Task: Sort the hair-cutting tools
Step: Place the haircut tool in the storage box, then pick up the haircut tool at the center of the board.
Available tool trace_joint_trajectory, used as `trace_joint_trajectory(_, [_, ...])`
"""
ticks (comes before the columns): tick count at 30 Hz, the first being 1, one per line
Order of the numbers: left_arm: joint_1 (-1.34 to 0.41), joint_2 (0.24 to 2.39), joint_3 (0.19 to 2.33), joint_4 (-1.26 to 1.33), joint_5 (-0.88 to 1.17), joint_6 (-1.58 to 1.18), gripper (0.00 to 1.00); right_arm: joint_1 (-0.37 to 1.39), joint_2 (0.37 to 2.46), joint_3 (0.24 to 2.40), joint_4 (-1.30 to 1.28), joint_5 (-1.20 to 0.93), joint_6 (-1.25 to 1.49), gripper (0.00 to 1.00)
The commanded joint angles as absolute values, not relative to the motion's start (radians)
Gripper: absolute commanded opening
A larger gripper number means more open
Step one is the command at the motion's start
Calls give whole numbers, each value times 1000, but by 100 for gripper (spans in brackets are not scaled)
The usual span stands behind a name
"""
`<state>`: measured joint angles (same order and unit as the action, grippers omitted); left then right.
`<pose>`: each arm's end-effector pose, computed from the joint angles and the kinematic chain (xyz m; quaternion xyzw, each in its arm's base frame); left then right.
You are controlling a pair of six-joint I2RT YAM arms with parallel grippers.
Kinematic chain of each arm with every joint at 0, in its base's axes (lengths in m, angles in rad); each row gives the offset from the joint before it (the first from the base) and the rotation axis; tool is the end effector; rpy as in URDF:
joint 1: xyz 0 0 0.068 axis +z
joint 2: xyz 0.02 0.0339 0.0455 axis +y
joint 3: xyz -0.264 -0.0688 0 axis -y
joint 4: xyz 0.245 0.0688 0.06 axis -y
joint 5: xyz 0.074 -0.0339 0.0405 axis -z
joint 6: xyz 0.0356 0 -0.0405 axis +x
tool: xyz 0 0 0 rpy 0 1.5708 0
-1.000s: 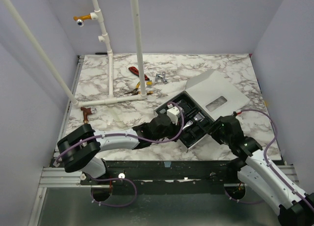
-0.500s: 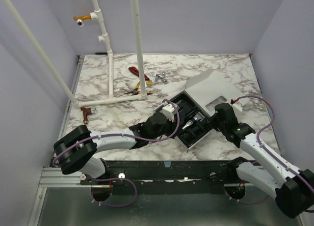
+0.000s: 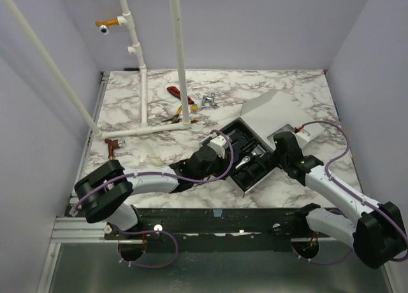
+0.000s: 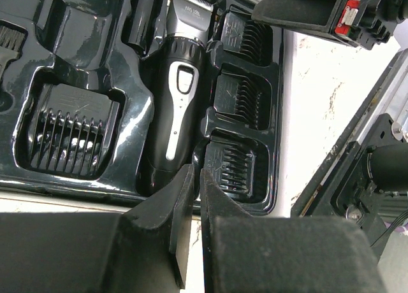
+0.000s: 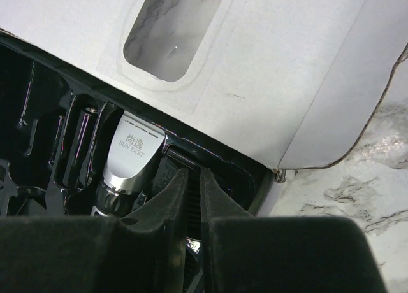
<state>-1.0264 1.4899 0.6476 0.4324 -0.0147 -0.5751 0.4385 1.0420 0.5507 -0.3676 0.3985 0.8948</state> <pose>0.1595 -0.2624 0.1901 0.1832 0.8159 -0.3894 0.3862 0.1878 0.0728 0.1979 0.2750 0.8794 0.0654 0.3832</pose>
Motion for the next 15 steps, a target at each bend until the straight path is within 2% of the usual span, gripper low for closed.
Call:
trace_joint_trajectory(1, [-1020,1504,637,468,27,-587,11,442,1066,515,-357,373,888,11])
trace_joint_trajectory(11, [-1020,1522,643,472,46,-595,11,442,1111,471,-350,291,905,1])
trace_joint_trajectory(15, [-1021,1521,648,467,47,-590,11,442,1125,486,-376,279,919,1])
